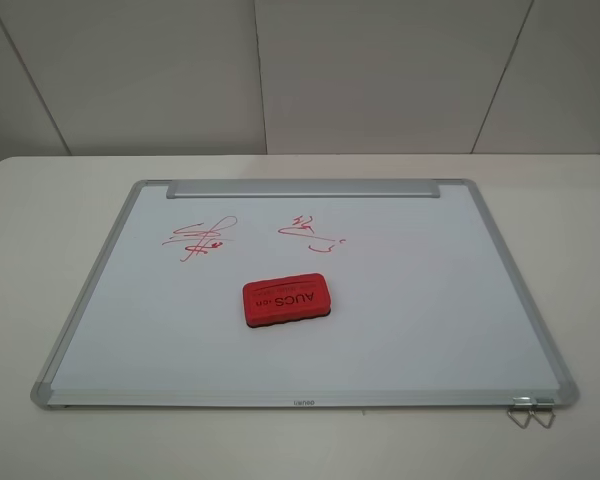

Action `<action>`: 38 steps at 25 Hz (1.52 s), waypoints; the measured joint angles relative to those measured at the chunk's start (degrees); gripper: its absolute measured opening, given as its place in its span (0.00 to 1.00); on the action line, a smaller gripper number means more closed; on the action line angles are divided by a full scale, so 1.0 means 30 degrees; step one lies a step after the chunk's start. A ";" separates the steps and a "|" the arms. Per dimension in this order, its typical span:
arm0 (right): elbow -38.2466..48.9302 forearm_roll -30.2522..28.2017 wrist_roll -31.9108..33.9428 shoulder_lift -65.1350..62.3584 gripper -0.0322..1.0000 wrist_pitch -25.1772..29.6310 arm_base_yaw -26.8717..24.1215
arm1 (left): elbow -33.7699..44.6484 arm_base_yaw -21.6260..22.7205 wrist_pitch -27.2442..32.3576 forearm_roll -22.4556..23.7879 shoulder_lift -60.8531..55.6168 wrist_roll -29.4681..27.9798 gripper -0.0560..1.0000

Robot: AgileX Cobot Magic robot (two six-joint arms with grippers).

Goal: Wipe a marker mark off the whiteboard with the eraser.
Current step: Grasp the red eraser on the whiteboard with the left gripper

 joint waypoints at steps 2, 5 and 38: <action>0.0000 0.0000 0.0000 0.0000 0.70 0.0000 0.0000 | 0.0000 0.0000 0.0000 0.0000 0.0000 0.0000 0.79; 0.0000 0.0000 0.0000 0.0000 0.70 0.0000 0.0000 | 0.0000 0.0000 0.0000 0.0000 0.0000 0.0000 0.79; 0.0000 0.0000 0.0000 0.0000 0.70 0.0000 0.0000 | 0.0000 -0.0027 -0.0040 0.0000 0.1499 0.0712 0.79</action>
